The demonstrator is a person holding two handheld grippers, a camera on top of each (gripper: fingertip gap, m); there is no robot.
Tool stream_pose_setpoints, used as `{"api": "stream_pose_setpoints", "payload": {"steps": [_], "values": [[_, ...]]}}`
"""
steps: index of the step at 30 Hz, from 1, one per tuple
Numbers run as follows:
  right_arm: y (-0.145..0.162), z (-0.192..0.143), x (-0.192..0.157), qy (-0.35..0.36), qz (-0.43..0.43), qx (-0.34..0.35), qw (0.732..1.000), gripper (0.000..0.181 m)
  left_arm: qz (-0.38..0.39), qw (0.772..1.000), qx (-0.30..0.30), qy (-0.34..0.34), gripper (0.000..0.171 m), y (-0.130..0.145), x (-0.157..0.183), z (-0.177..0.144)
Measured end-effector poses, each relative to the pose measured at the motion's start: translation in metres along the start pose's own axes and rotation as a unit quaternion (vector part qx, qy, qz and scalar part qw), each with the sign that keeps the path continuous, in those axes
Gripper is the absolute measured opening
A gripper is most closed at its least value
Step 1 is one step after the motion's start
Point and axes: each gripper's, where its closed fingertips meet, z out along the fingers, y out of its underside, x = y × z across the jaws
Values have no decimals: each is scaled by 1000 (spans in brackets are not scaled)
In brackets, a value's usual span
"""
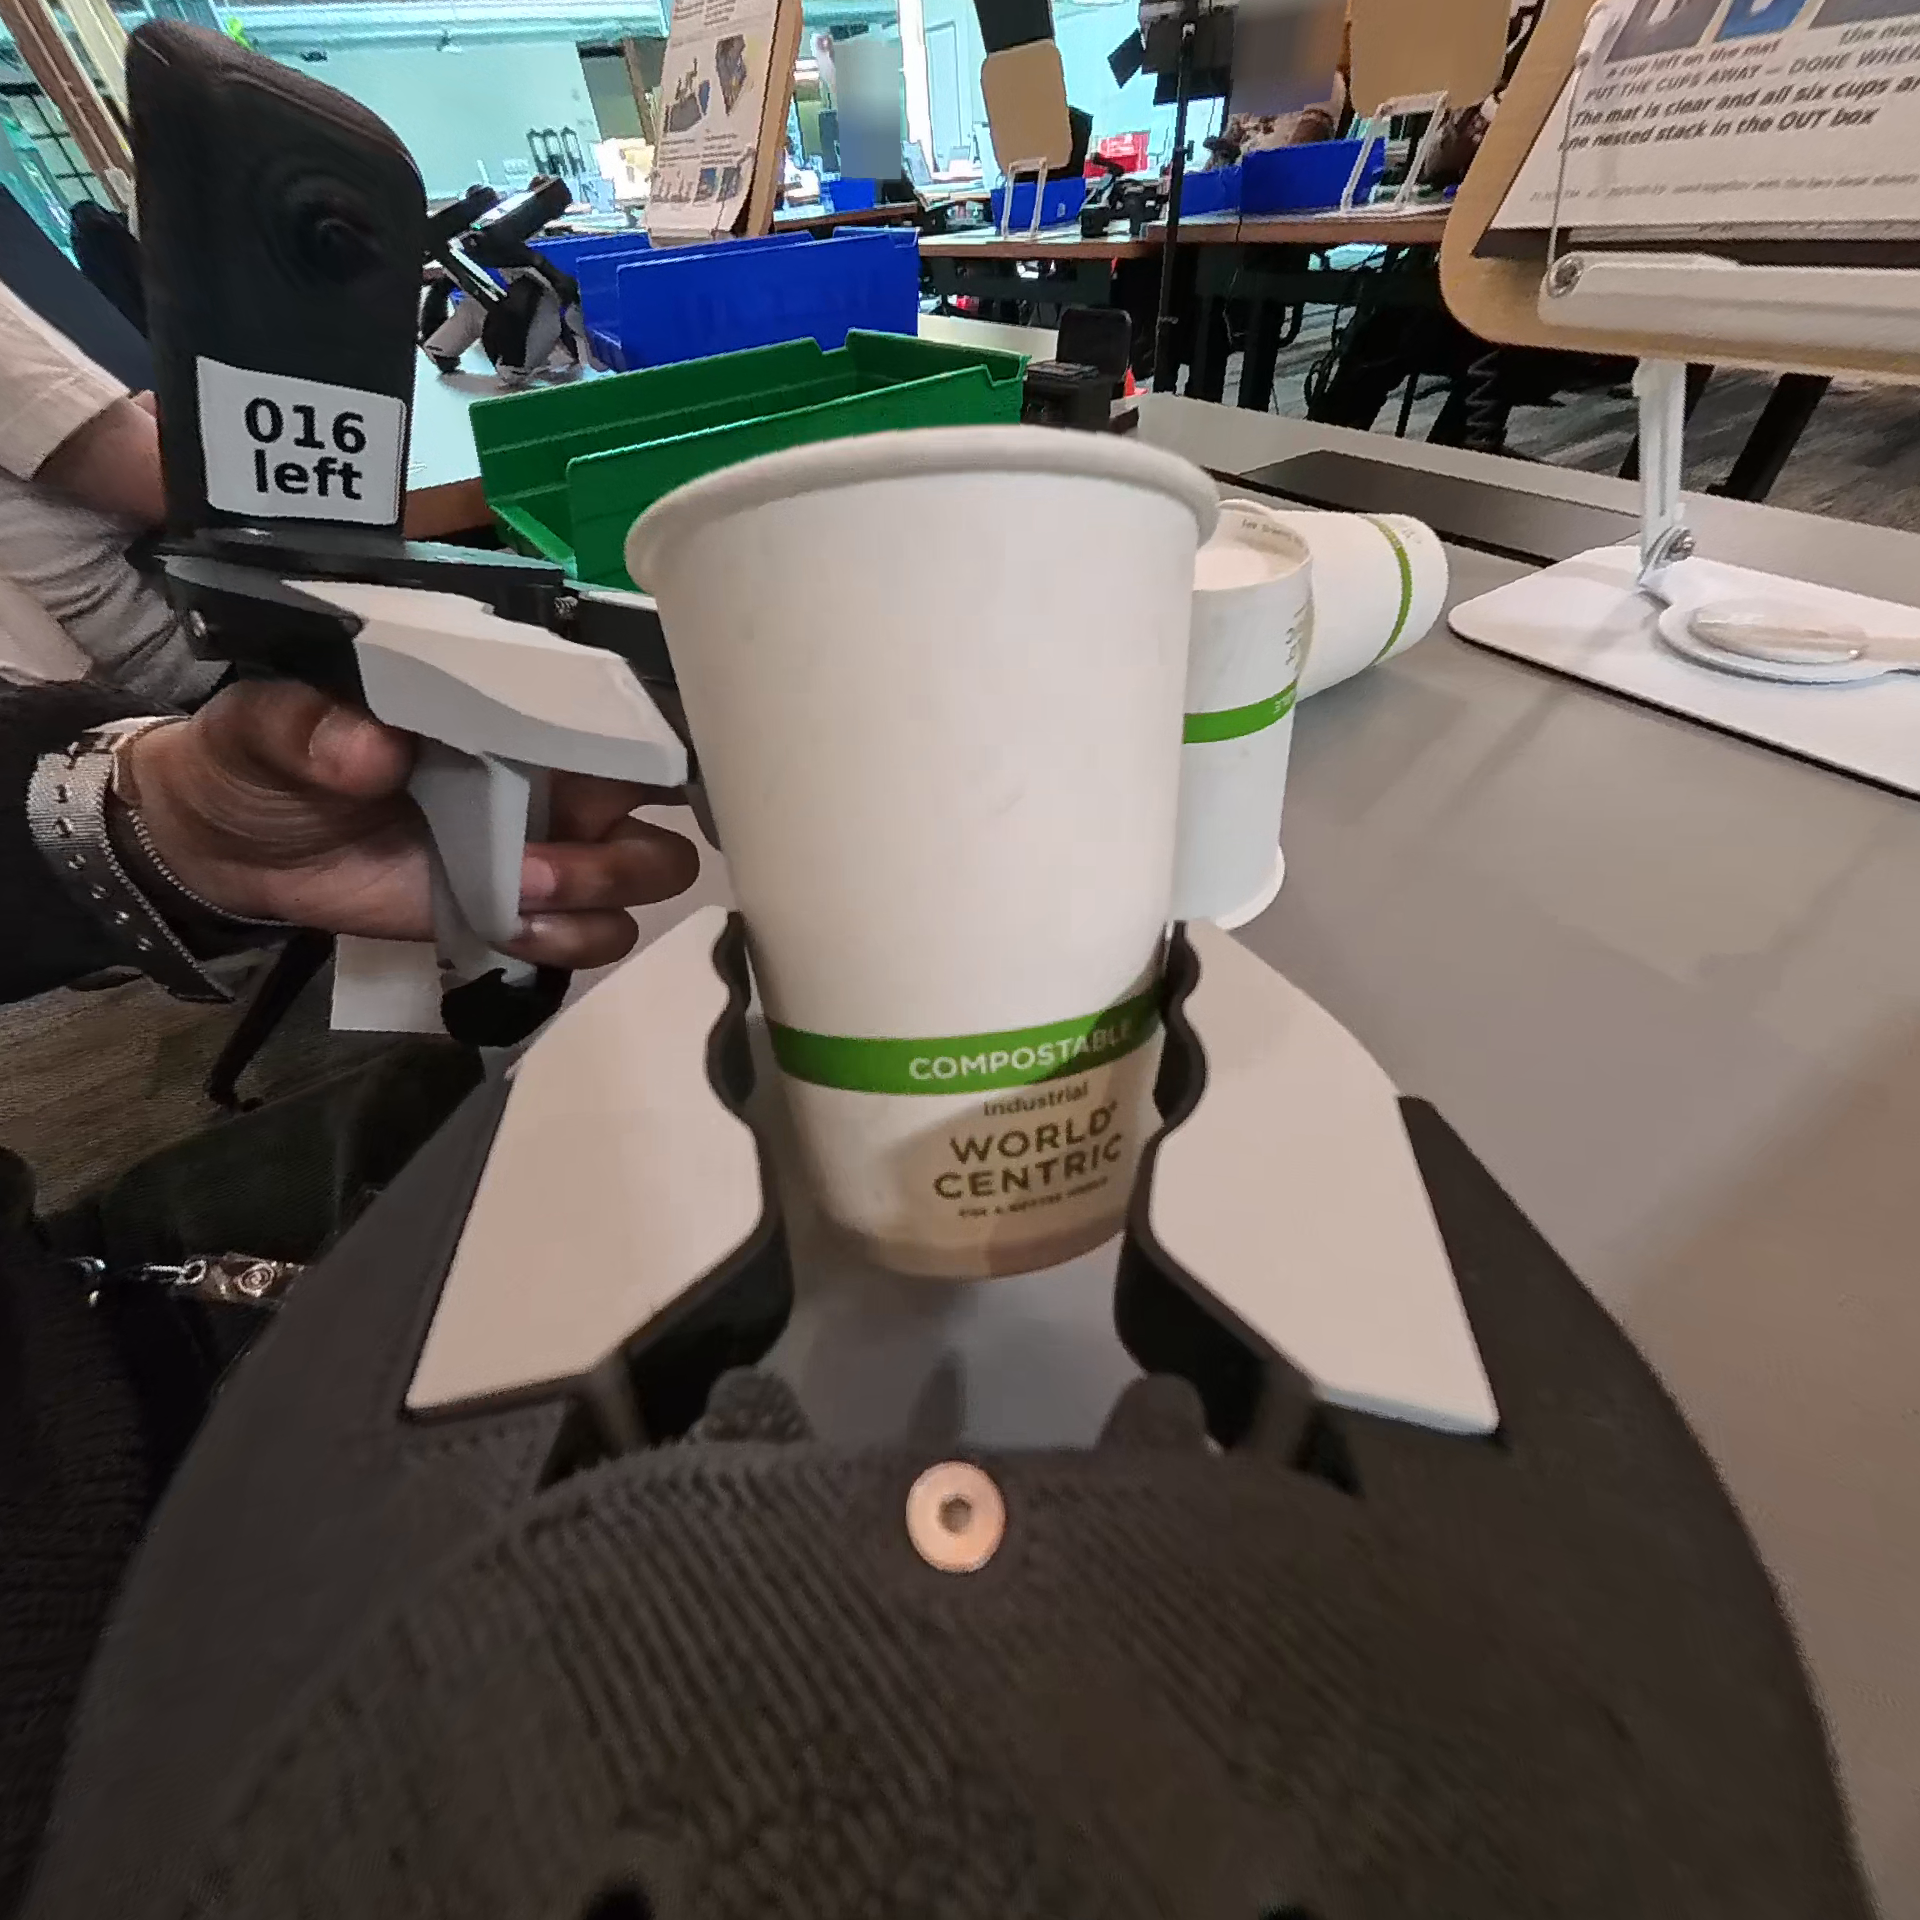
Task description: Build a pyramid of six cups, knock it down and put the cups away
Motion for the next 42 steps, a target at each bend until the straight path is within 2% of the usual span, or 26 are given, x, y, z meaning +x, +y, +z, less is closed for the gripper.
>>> {"api": "stream_pose_setpoints", "payload": {"steps": [12, 21, 42], "values": [[5, 1, -1, -10, 10, -11, 1000, 77, 2, 1000, 3, 0, 59, -2, 1, 0], [2, 0, -1, -16, 18, -3, 1000, 77, -41, 999, 13, 19, 56, -5, 1, -1], [4, -1, 1, -16, 14, -11, 1000, 76, -68, 996, 30, 39, 49, -10, 3, -4]]}}
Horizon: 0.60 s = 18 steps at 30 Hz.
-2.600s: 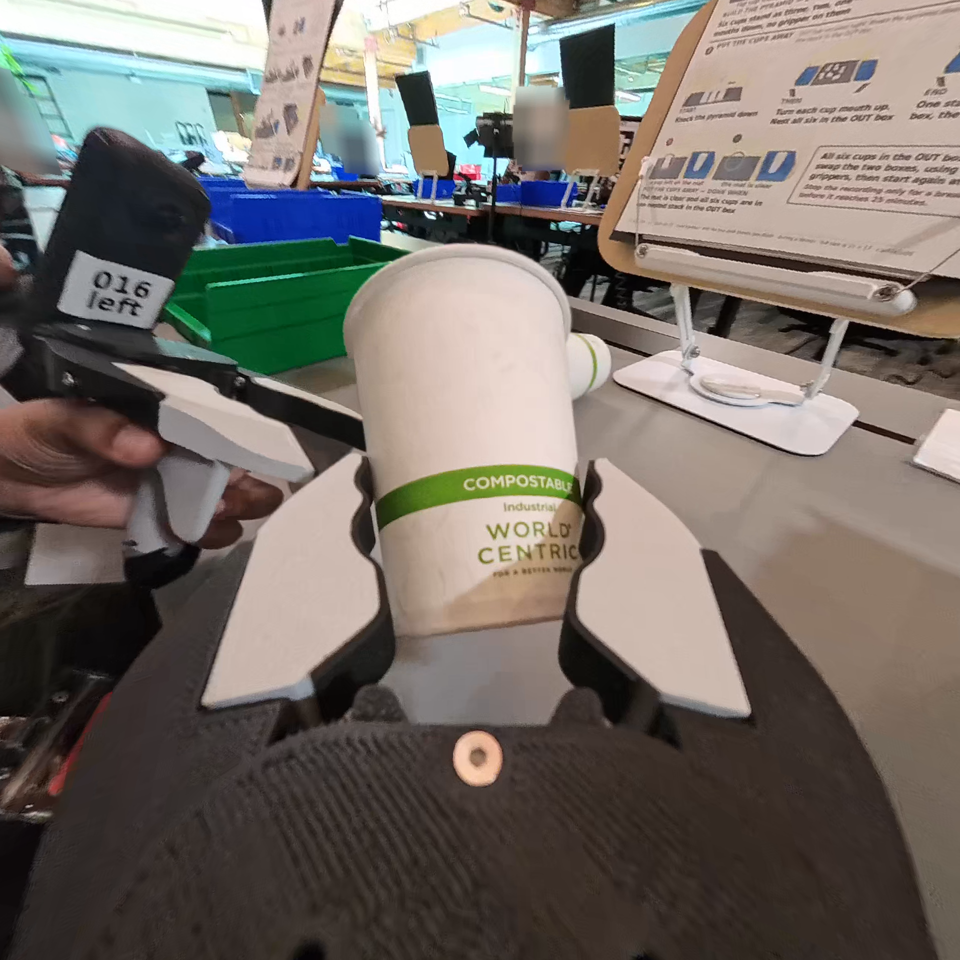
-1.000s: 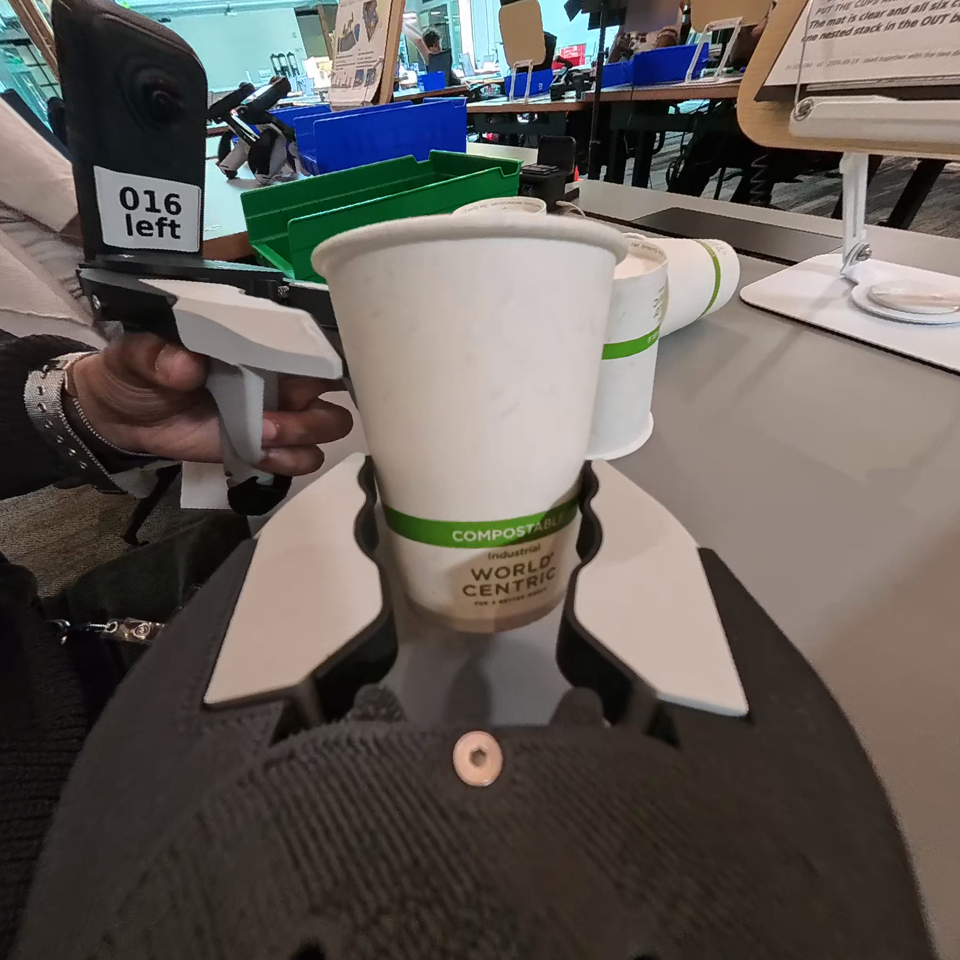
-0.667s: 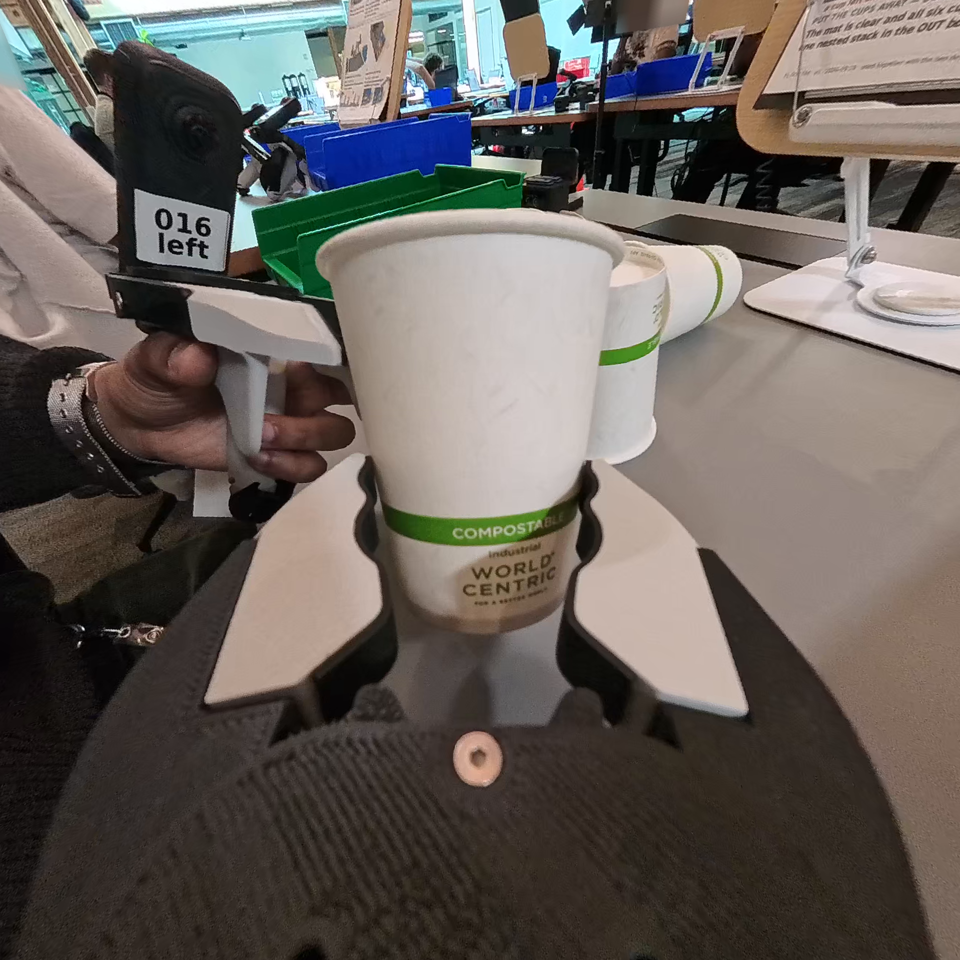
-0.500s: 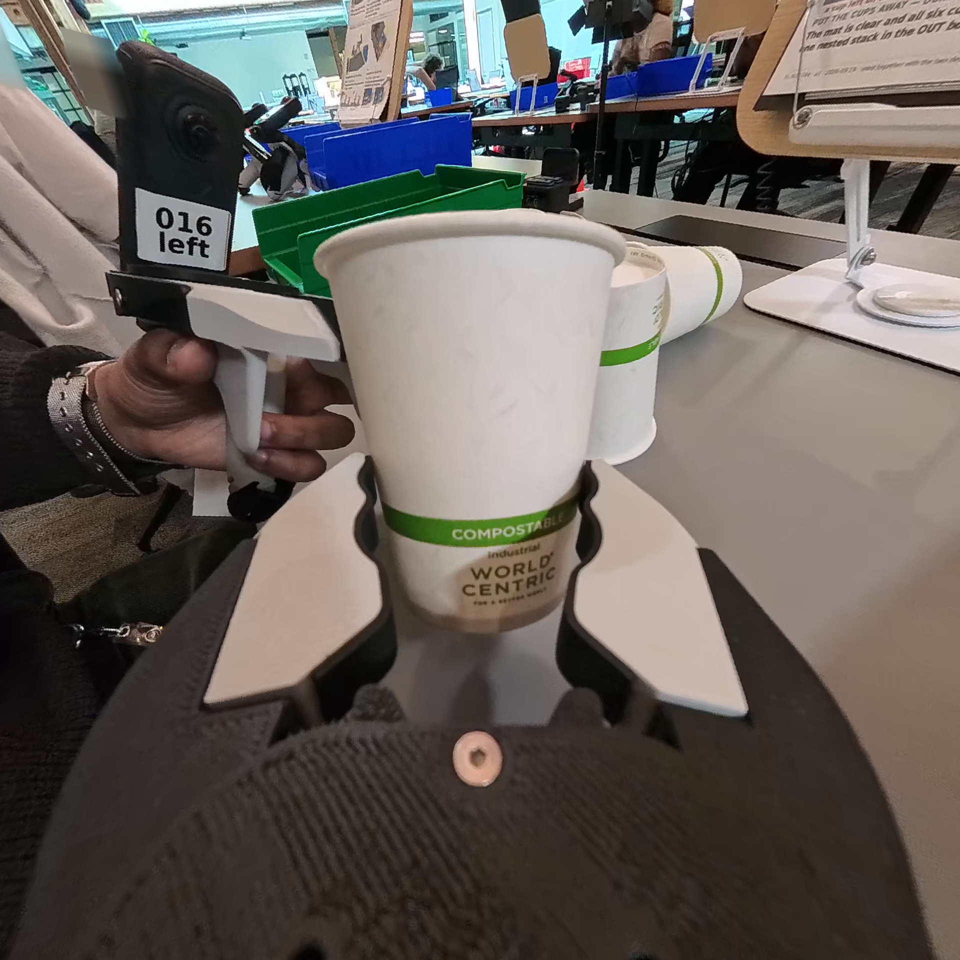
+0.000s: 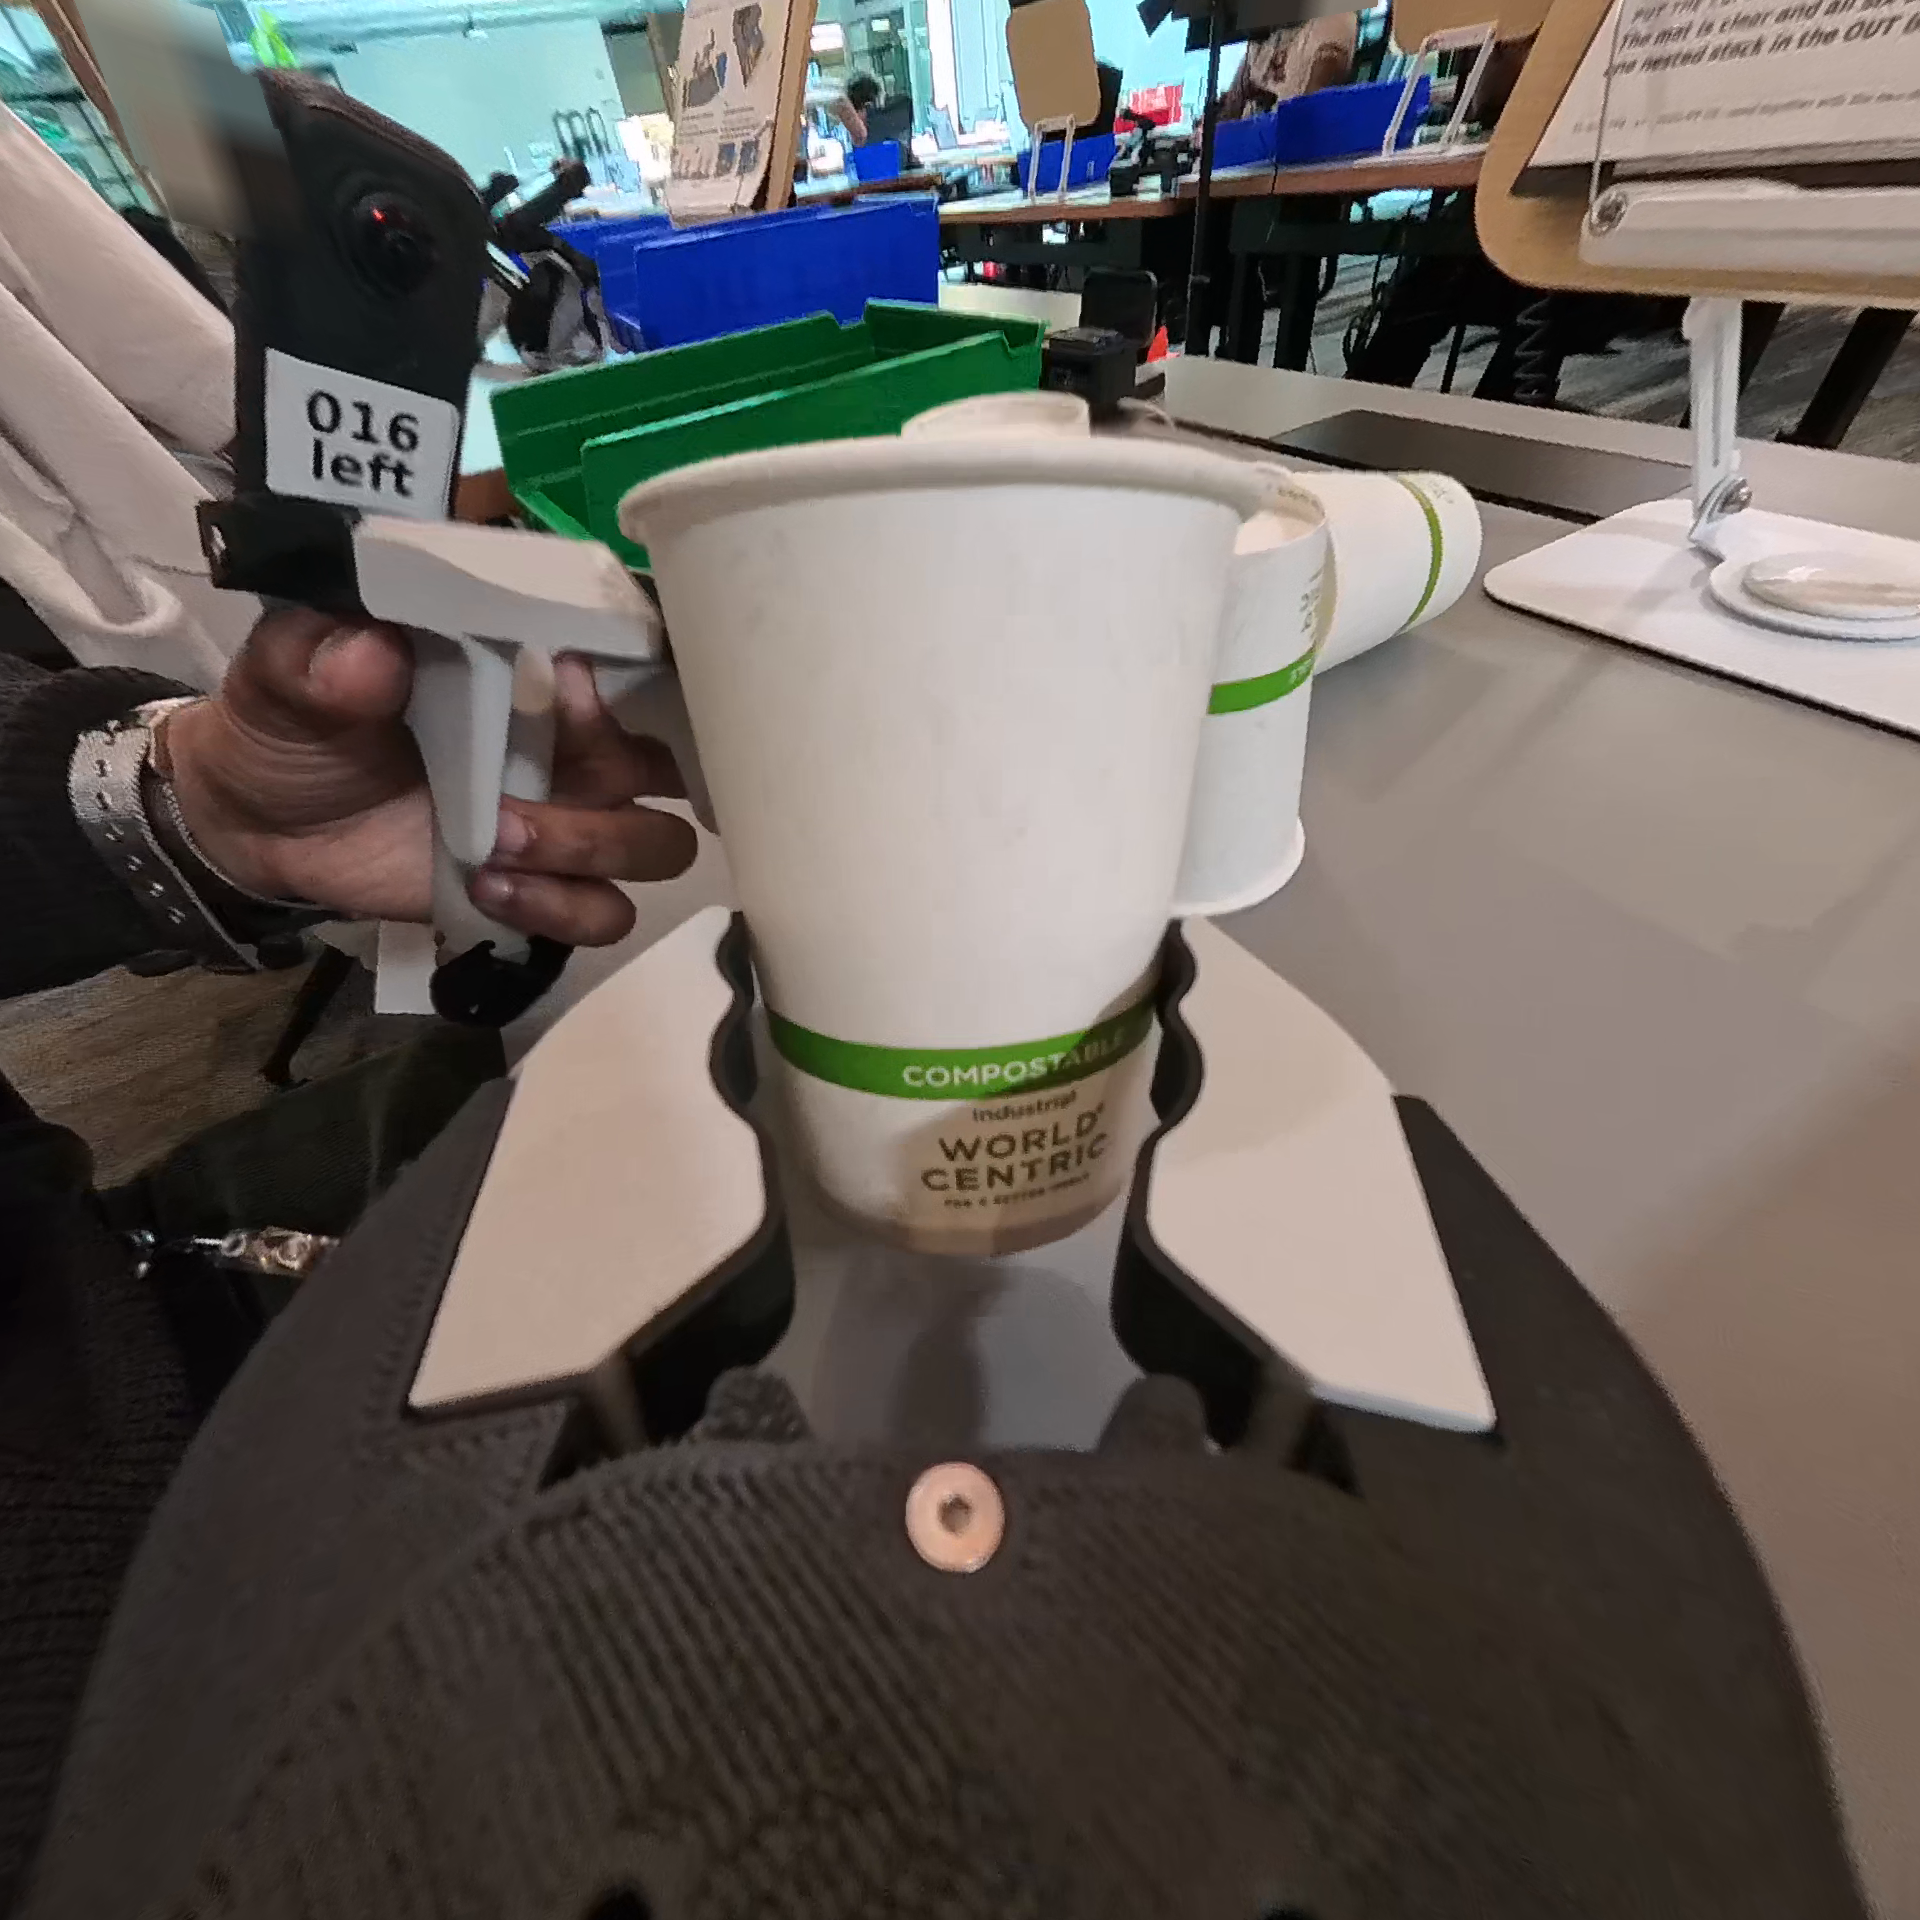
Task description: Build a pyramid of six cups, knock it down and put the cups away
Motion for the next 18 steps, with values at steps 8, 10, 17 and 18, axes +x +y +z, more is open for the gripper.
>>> {"api": "stream_pose_setpoints", "payload": {"steps": [8, 10, 17, 18], "values": [[6, 1, 0, 1, -7, -17, 1000, 76, -20, 1000, 8, 6, 47, -2, -1, -1], [8, 2, 0, 1, -8, -23, 1000, 76, -18, 1000, 5, 6, 48, -1, -1, -1], [19, 4, 0, 4, -15, -56, 998, 75, -22, 1000, -2, 8, 48, 1, -1, 0], [21, 4, 0, 6, -15, -61, 998, 75, -24, 1000, -4, 10, 48, 2, -1, 0]]}}
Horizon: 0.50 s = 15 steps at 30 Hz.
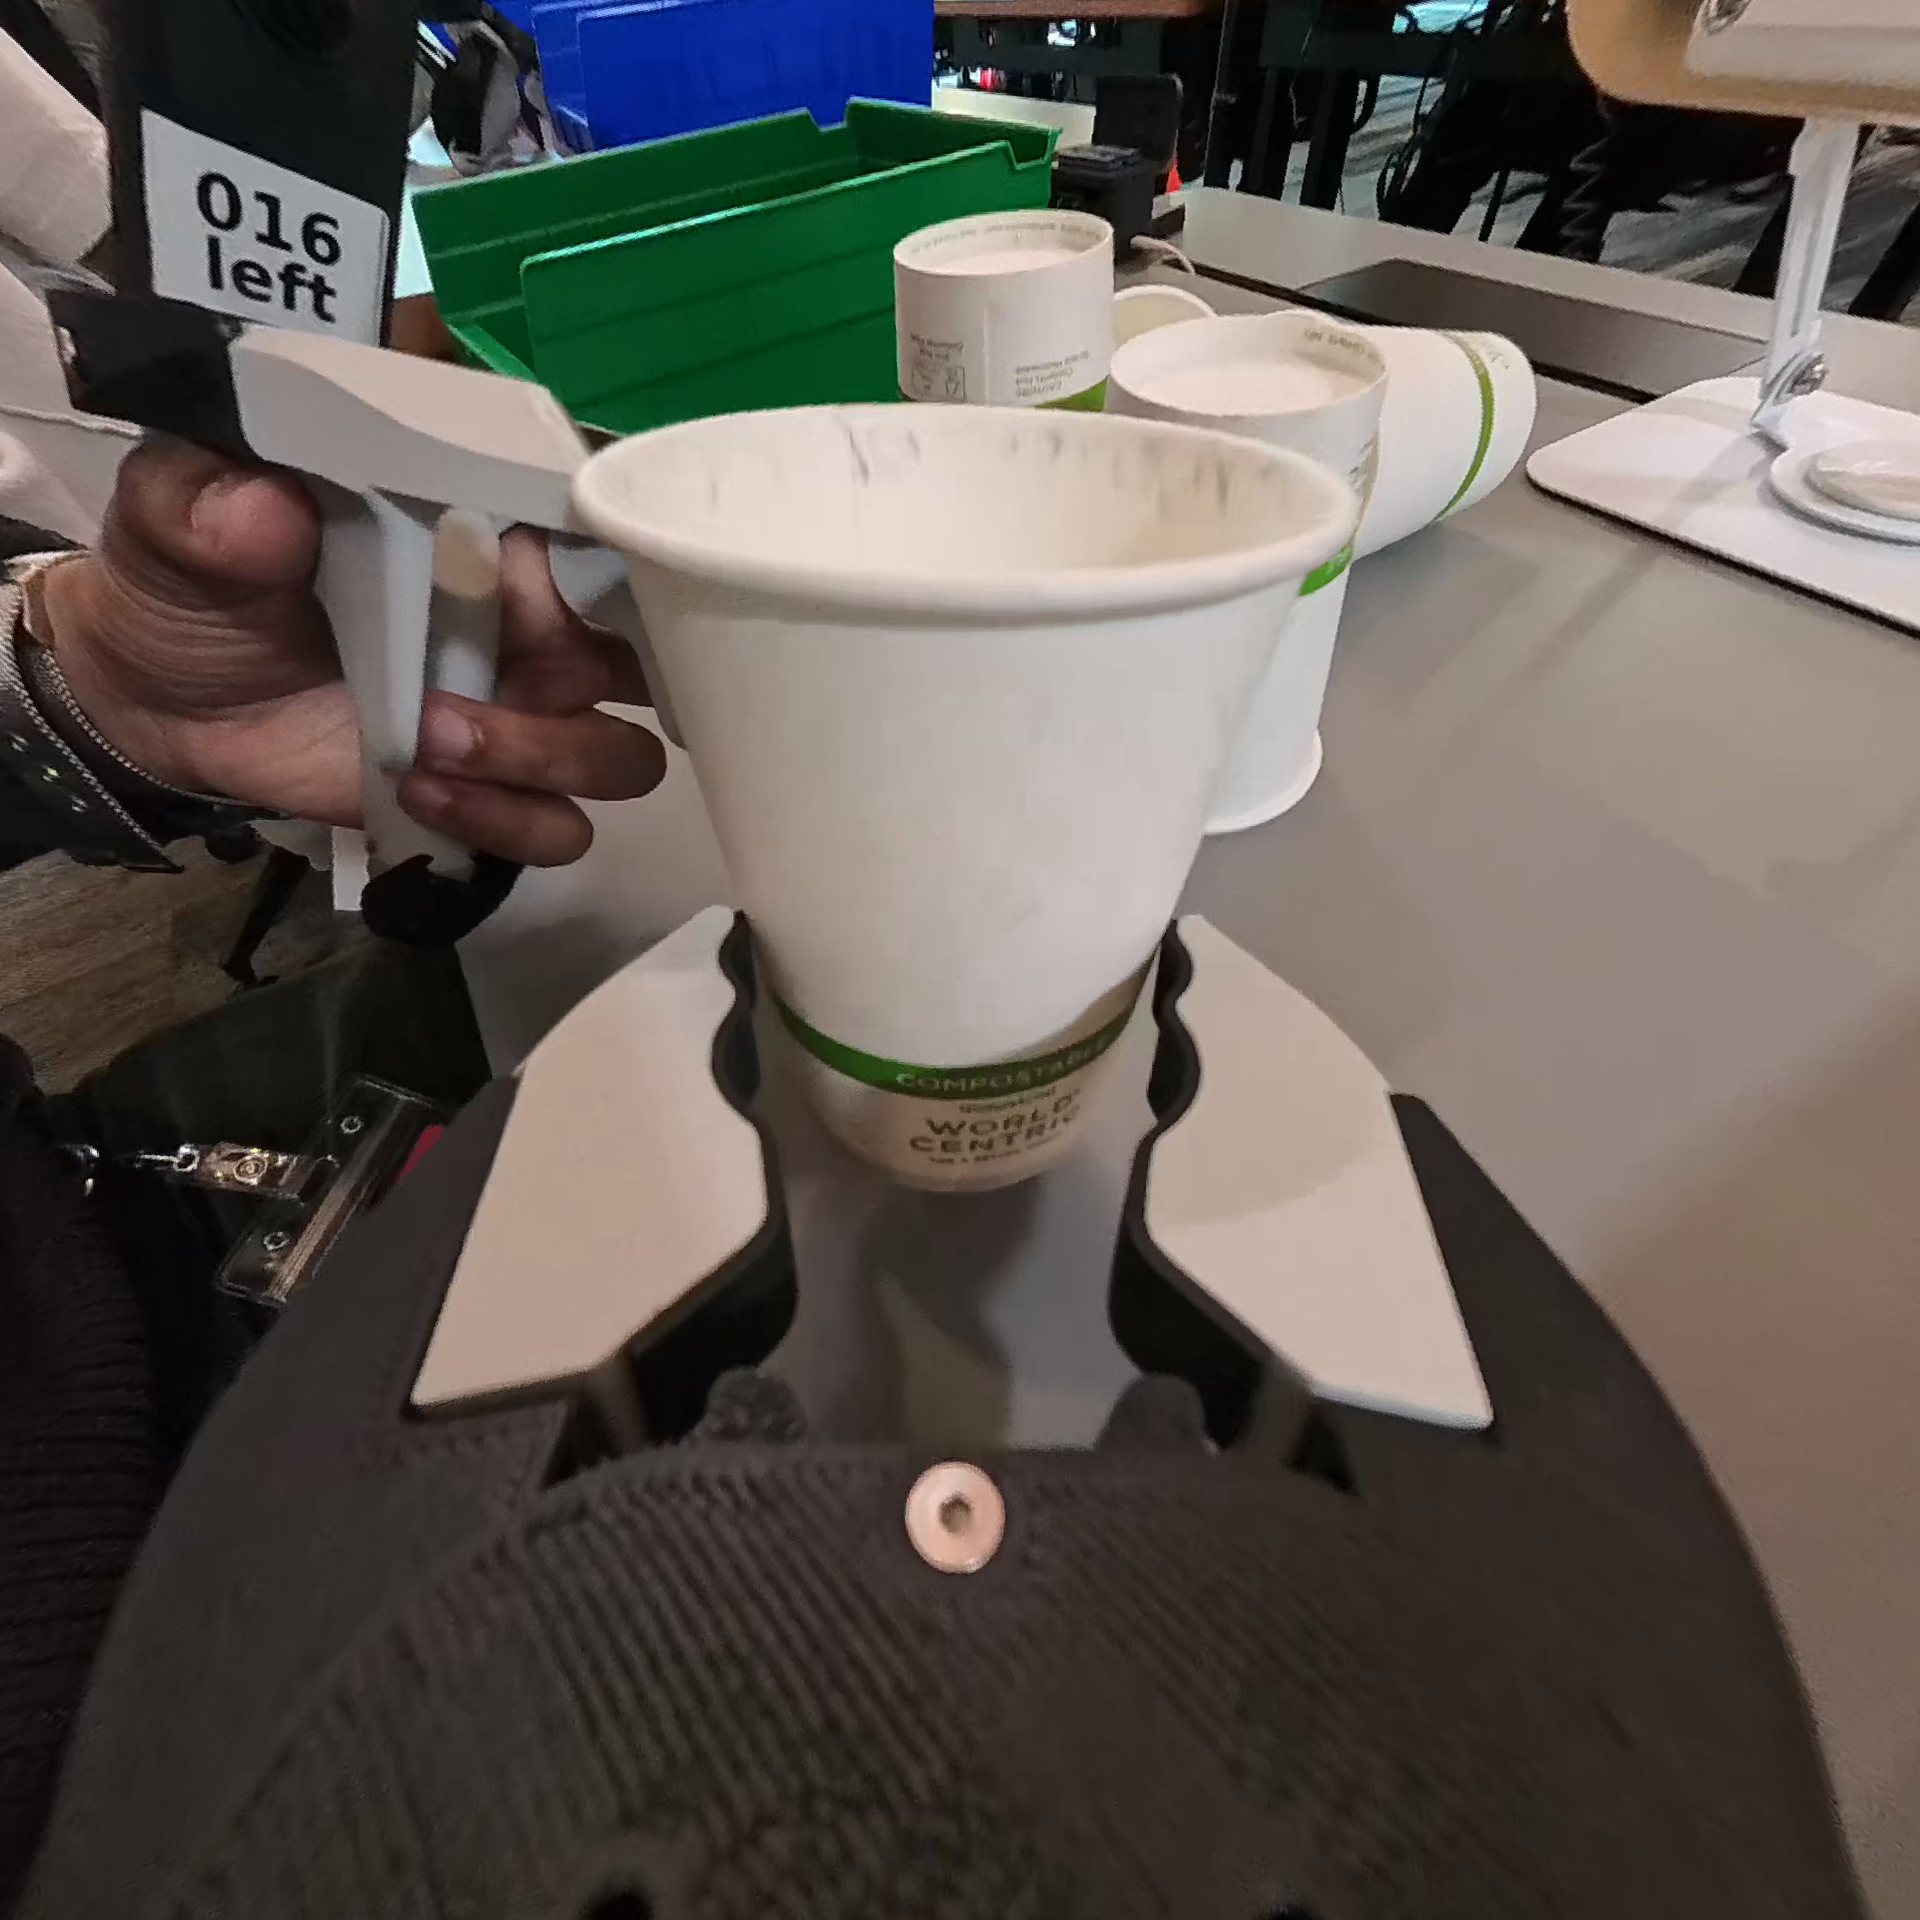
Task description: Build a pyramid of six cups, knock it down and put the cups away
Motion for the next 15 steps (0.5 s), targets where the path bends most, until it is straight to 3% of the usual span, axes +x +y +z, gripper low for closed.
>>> {"api": "stream_pose_setpoints", "payload": {"steps": [4, 8, 12, 15], "values": [[-10, -4, 6, 24, -11, 19, 999, 75, 8, 1000, 18, 3, 47, -7, 2, -2], [-49, -33, 23, 66, -12, 112, 991, 75, 7, 999, 52, 0, 46, -18, 1, -8], [-104, -113, 69, 181, -24, 260, 948, 75, -32, 998, 45, 12, 46, -15, -1, -9], [-113, -188, 119, 291, -20, 330, 897, 75, -33, 999, 34, 9, 46, -11, -1, -10]]}}
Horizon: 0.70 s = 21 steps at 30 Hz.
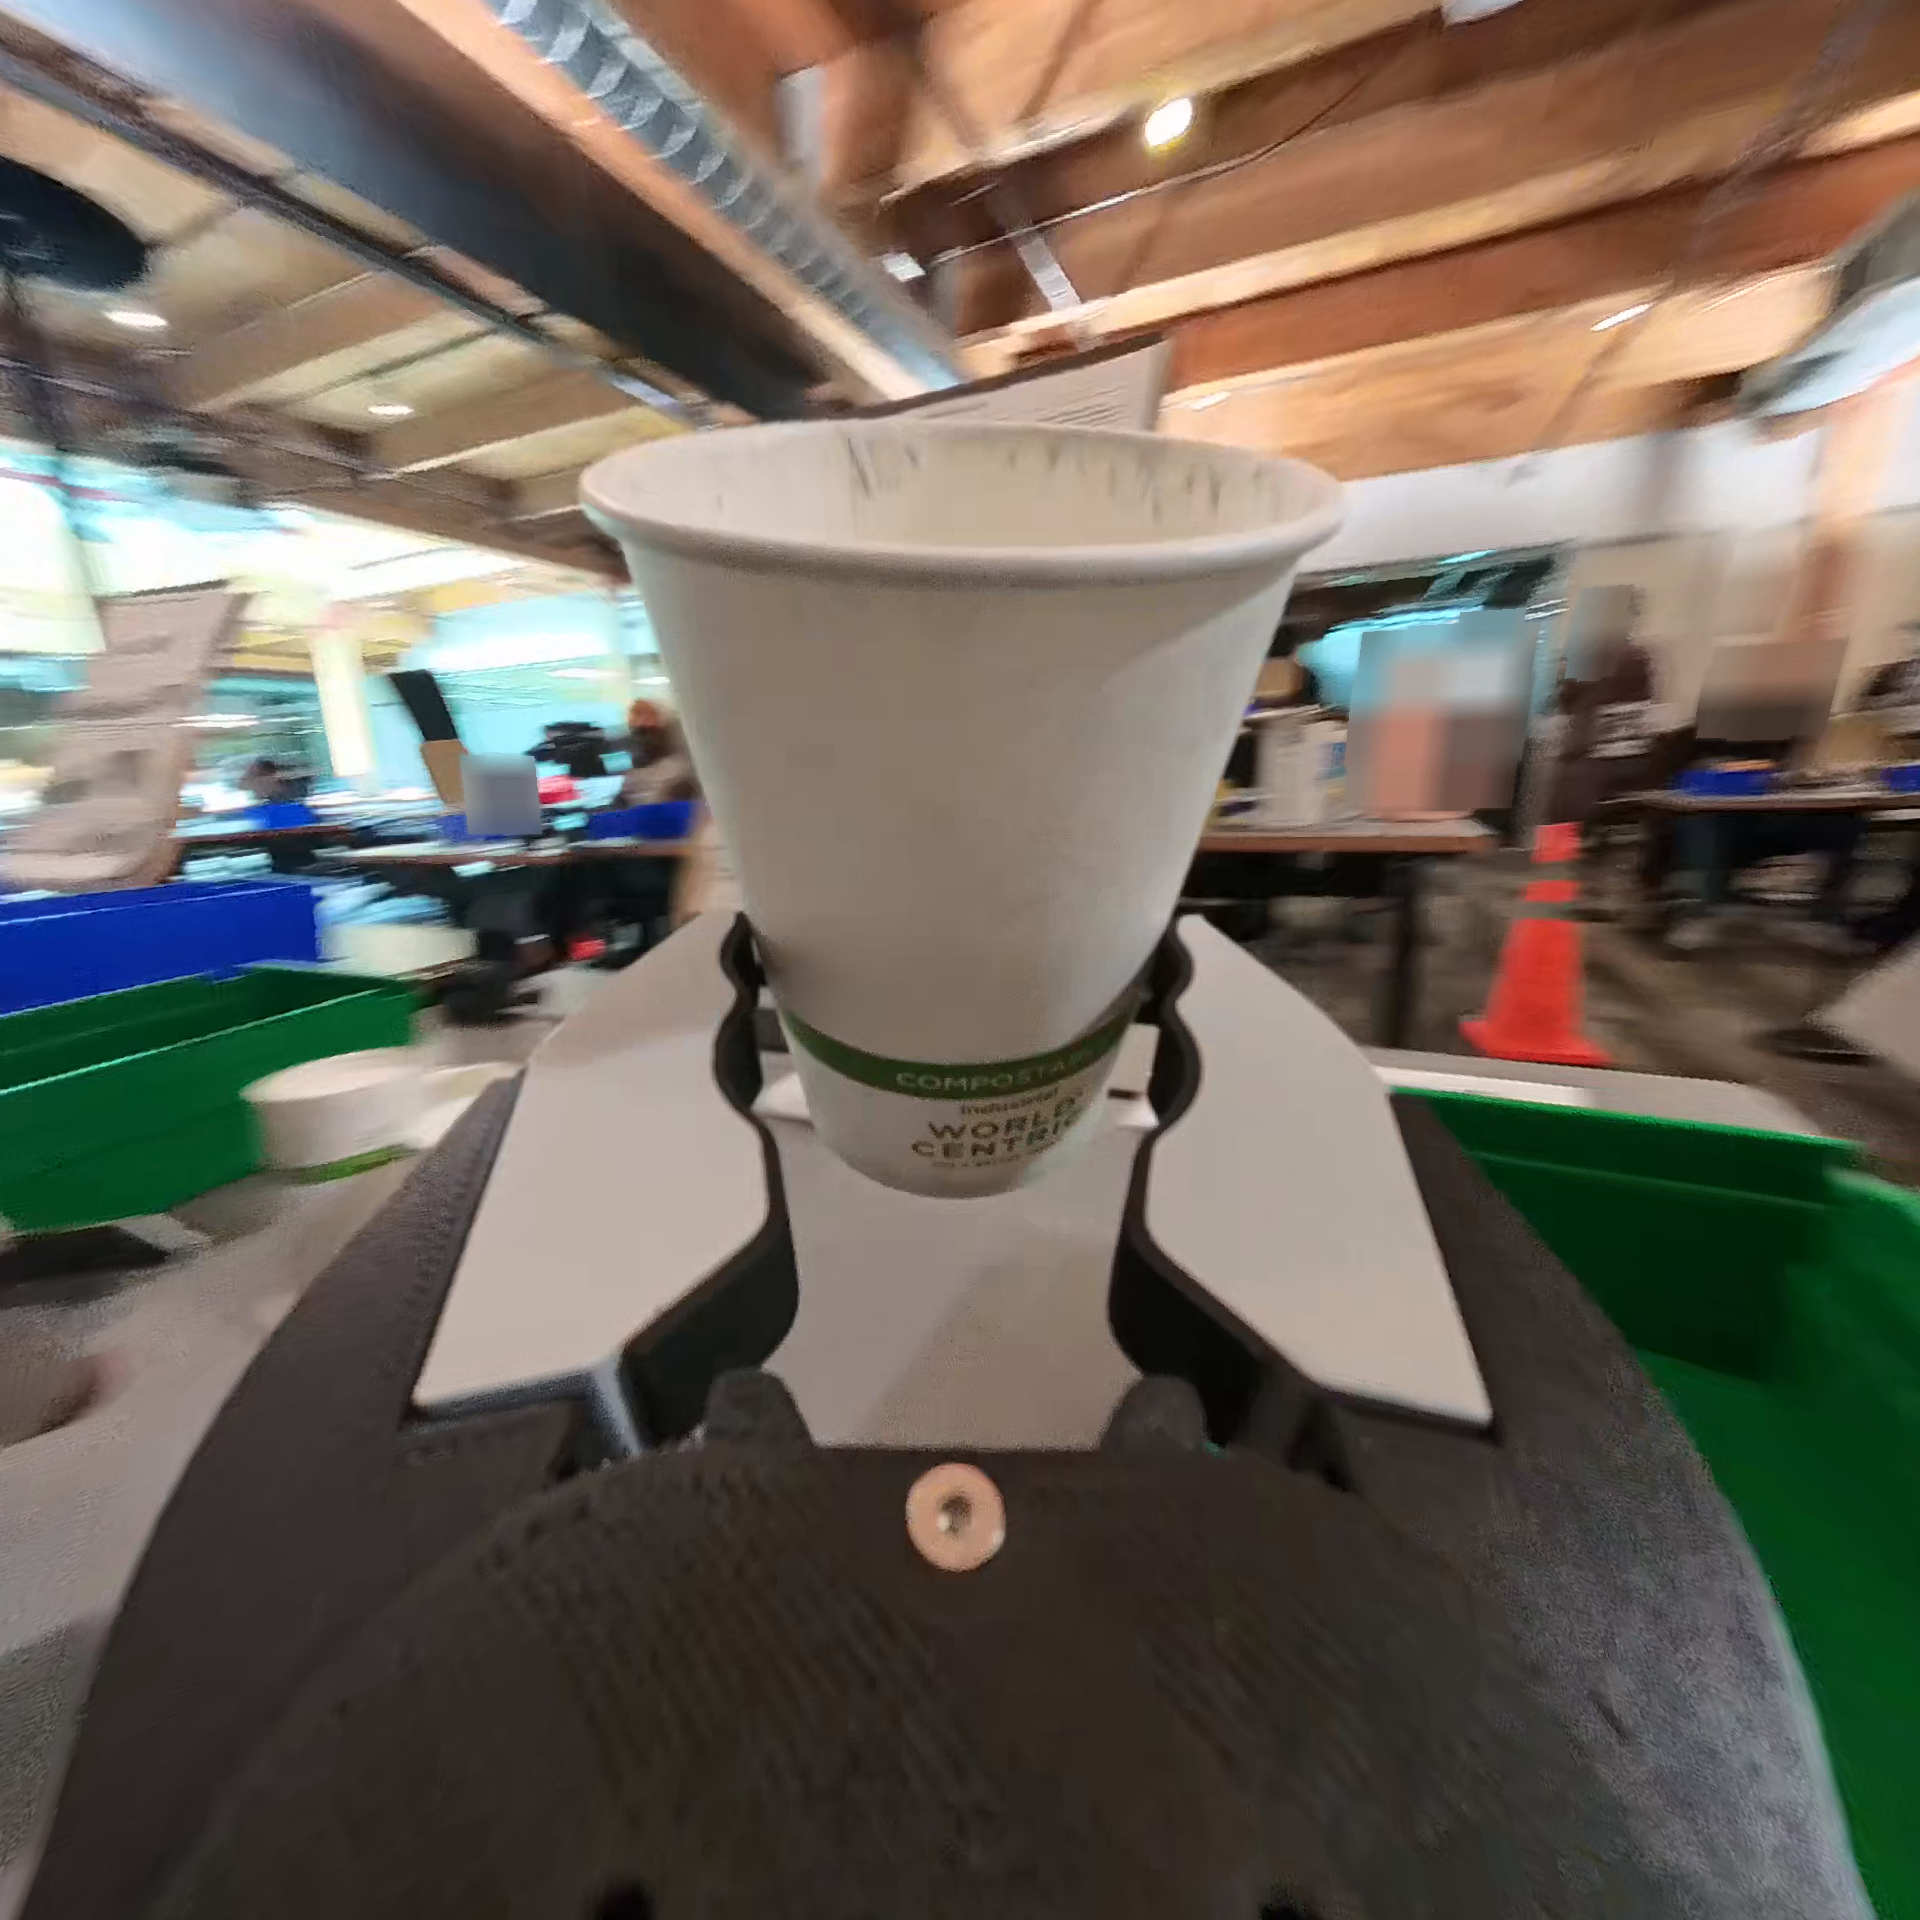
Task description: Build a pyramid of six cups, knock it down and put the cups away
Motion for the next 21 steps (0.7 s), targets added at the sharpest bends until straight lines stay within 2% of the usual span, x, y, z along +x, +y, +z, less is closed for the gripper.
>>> {"api": "stream_pose_setpoints", "payload": {"steps": [3, 6, 13, 16, 18, 20, 21], "values": [[5, -21, 76, 122, -55, -19, 991, 75, 7, 1000, -7, -6, 46, 3, 0, -2], [28, -26, 118, 181, -84, -89, 976, 75, 9, 1000, -13, -13, 46, 7, 0, -6], [34, 10, 160, 220, -145, -123, 957, 75, 30, 998, -7, -51, 47, 8, 0, -31], [71, 26, 165, 180, -129, -221, 950, 75, 32, 997, 5, -71, 46, 5, -1, -43], [97, 27, 172, 164, -176, -289, 927, 75, 32, 996, 12, -83, 46, 4, -2, -51], [111, 24, 183, 167, -244, -328, 897, 75, 34, 995, 20, -95, 46, 2, -2, -59], [119, 23, 185, 159, -251, -347, 890, 75, 36, 994, 25, -100, 46, 1, -2, -62]]}}
